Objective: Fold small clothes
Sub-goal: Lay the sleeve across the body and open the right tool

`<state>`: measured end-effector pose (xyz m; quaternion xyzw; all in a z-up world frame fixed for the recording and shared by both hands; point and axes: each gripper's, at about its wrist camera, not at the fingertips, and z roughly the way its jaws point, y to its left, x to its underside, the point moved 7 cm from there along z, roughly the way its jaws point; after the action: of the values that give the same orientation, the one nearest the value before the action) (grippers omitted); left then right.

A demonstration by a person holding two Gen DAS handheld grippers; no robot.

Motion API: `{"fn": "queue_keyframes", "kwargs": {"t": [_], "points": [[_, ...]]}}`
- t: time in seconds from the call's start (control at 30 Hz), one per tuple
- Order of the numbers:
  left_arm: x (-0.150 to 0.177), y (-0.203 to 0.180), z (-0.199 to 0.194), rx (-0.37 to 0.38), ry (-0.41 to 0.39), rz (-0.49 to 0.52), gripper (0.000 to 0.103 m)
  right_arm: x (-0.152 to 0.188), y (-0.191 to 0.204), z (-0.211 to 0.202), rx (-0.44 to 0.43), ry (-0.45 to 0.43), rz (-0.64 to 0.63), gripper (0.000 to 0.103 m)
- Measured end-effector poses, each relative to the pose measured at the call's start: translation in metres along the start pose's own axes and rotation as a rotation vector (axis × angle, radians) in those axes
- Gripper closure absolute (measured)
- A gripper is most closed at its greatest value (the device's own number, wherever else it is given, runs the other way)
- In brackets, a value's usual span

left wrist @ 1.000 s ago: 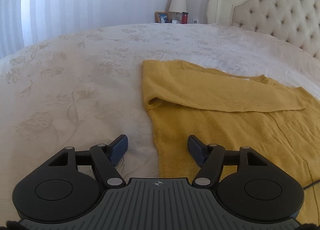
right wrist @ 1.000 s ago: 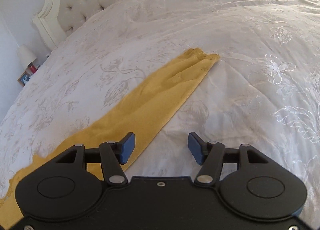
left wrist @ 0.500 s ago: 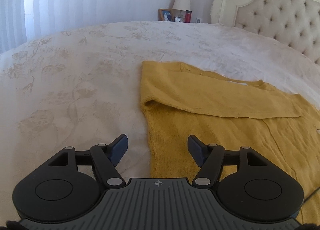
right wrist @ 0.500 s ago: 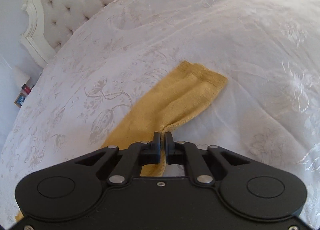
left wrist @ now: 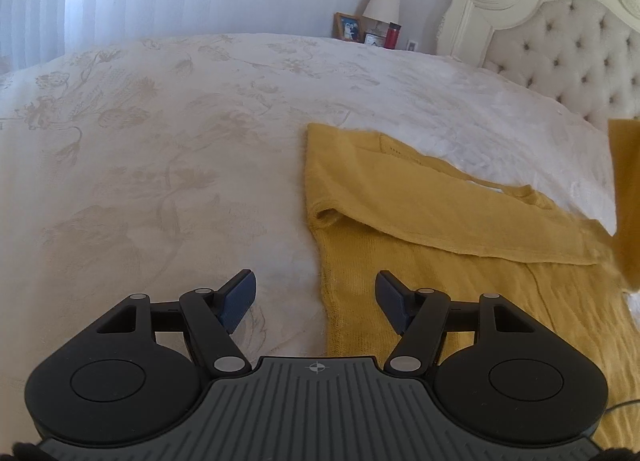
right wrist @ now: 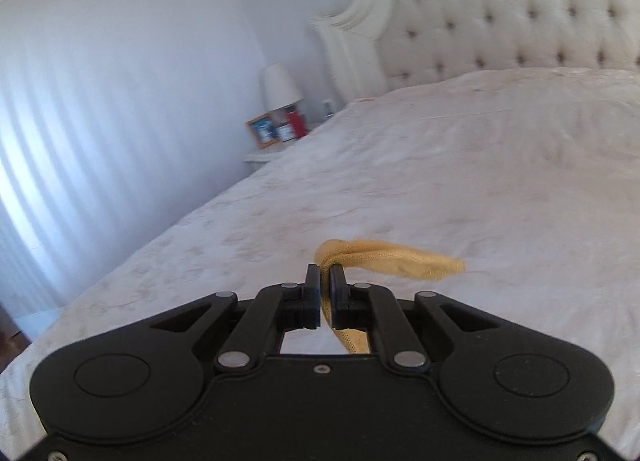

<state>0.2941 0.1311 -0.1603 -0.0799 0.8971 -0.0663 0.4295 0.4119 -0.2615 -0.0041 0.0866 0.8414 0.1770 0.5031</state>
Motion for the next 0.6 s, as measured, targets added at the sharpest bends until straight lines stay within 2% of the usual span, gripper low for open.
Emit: {"fn": "queue_keyframes", "kwargs": {"t": [0.1,0.2,0.37,0.4,0.43,0.5,0.53,0.6], "points": [[-0.001,0.006,0.001,0.014,0.006,-0.029,0.039,0.028,0.070,0.021,-0.091,0.042,-0.083,0.091],[-0.003,0.011,0.001,0.013,-0.001,-0.039,0.039,0.073,0.120,0.048,-0.147,0.126,-0.137,0.091],[-0.005,0.015,0.002,0.023,-0.001,-0.068,0.039,0.162,0.159,0.083,-0.156,0.263,-0.197,0.088],[-0.005,0.016,0.003,0.023,-0.001,-0.066,0.039,0.177,0.161,0.084,-0.145,0.282,-0.200,0.082],[-0.005,0.015,0.003,0.023,-0.001,-0.064,0.039,0.188,0.159,0.084,-0.135,0.291,-0.196,0.070],[-0.005,0.014,0.004,0.025,0.001,-0.059,0.039,0.206,0.159,0.071,-0.119,0.286,-0.177,0.054],[-0.005,0.014,0.005,0.029,0.000,-0.058,0.039,0.210,0.154,0.064,-0.115,0.273,-0.152,0.050],[-0.006,0.013,0.005,0.035,-0.001,-0.056,0.039,0.214,0.143,0.045,-0.094,0.241,-0.097,0.050]]}}
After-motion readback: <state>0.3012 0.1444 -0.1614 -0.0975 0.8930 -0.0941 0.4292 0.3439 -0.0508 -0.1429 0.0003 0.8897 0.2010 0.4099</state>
